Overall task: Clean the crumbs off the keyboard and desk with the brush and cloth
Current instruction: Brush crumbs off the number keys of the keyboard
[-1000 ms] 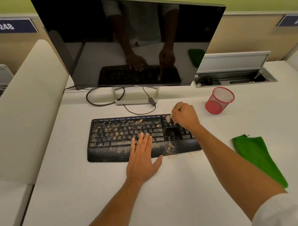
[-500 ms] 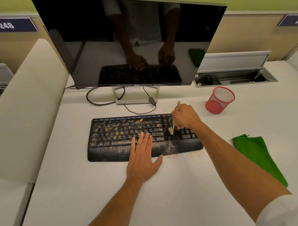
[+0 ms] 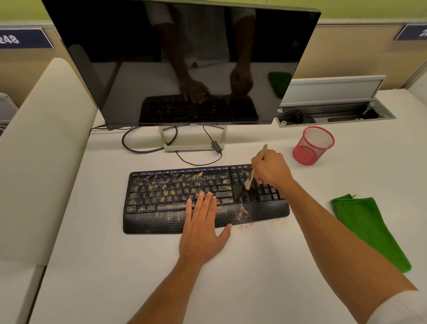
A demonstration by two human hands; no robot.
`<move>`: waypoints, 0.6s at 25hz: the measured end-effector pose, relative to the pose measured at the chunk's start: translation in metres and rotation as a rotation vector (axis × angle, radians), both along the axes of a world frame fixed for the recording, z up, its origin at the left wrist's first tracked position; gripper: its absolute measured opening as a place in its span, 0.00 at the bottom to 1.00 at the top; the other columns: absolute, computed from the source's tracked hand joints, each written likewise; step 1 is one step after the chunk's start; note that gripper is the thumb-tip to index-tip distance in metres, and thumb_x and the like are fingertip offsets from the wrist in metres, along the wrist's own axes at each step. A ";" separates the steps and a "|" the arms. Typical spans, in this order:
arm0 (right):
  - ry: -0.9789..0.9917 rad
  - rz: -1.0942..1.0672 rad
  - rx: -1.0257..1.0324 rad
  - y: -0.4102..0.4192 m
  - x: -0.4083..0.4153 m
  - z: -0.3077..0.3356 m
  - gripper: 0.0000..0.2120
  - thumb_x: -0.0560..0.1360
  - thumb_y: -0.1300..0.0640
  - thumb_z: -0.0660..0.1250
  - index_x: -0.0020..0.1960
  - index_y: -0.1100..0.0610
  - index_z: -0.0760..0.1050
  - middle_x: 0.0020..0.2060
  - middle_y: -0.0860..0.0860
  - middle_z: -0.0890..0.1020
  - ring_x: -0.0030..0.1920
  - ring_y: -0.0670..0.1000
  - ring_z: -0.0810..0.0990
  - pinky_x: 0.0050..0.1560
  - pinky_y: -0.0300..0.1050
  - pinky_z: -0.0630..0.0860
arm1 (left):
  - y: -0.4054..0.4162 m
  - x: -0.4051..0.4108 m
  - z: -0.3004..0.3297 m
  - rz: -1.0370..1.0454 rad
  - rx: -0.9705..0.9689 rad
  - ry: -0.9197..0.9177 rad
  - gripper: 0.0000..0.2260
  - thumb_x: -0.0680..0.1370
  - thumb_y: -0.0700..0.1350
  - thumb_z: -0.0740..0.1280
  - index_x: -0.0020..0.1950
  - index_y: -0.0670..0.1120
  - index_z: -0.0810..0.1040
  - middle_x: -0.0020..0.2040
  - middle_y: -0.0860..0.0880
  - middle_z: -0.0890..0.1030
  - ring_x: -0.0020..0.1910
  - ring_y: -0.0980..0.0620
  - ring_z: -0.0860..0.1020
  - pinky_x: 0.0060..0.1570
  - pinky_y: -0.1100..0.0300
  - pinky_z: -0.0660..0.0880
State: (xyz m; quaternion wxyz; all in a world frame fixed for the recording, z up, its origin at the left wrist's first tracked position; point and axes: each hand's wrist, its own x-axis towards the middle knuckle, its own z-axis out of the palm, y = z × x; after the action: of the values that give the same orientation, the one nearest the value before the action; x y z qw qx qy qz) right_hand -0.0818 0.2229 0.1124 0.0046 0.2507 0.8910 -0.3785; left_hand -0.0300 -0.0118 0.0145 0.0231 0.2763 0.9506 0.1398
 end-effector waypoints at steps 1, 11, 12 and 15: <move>0.047 -0.048 0.002 0.001 0.001 -0.001 0.19 0.79 0.56 0.58 0.39 0.68 0.79 0.31 0.59 0.83 0.30 0.57 0.83 0.40 0.57 0.84 | 0.000 0.000 0.000 -0.001 -0.001 -0.003 0.37 0.79 0.66 0.50 0.81 0.45 0.49 0.81 0.49 0.49 0.79 0.52 0.39 0.77 0.45 0.42; 0.120 0.029 0.049 -0.001 -0.010 -0.014 0.15 0.83 0.54 0.57 0.48 0.60 0.79 0.40 0.56 0.85 0.41 0.56 0.84 0.47 0.52 0.81 | 0.001 0.000 -0.001 0.005 0.018 0.014 0.36 0.79 0.66 0.51 0.81 0.45 0.52 0.81 0.49 0.51 0.80 0.52 0.42 0.77 0.45 0.42; 0.145 0.022 0.068 -0.002 -0.010 -0.017 0.14 0.83 0.53 0.57 0.49 0.59 0.78 0.42 0.56 0.84 0.42 0.56 0.83 0.45 0.50 0.80 | 0.001 0.000 -0.001 0.006 0.018 0.014 0.36 0.79 0.66 0.51 0.81 0.45 0.52 0.81 0.49 0.51 0.80 0.52 0.42 0.77 0.45 0.43; 0.251 -0.028 0.064 -0.007 -0.001 -0.019 0.12 0.84 0.53 0.58 0.54 0.58 0.77 0.42 0.54 0.83 0.41 0.54 0.81 0.41 0.44 0.74 | 0.000 0.000 -0.001 0.009 0.025 0.016 0.36 0.79 0.66 0.51 0.81 0.45 0.52 0.81 0.49 0.52 0.80 0.52 0.43 0.77 0.45 0.43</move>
State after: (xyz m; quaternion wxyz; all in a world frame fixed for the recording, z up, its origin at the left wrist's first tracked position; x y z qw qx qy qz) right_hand -0.0832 0.2156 0.0930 -0.1203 0.2136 0.8926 -0.3783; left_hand -0.0296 -0.0114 0.0138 0.0116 0.2734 0.9501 0.1495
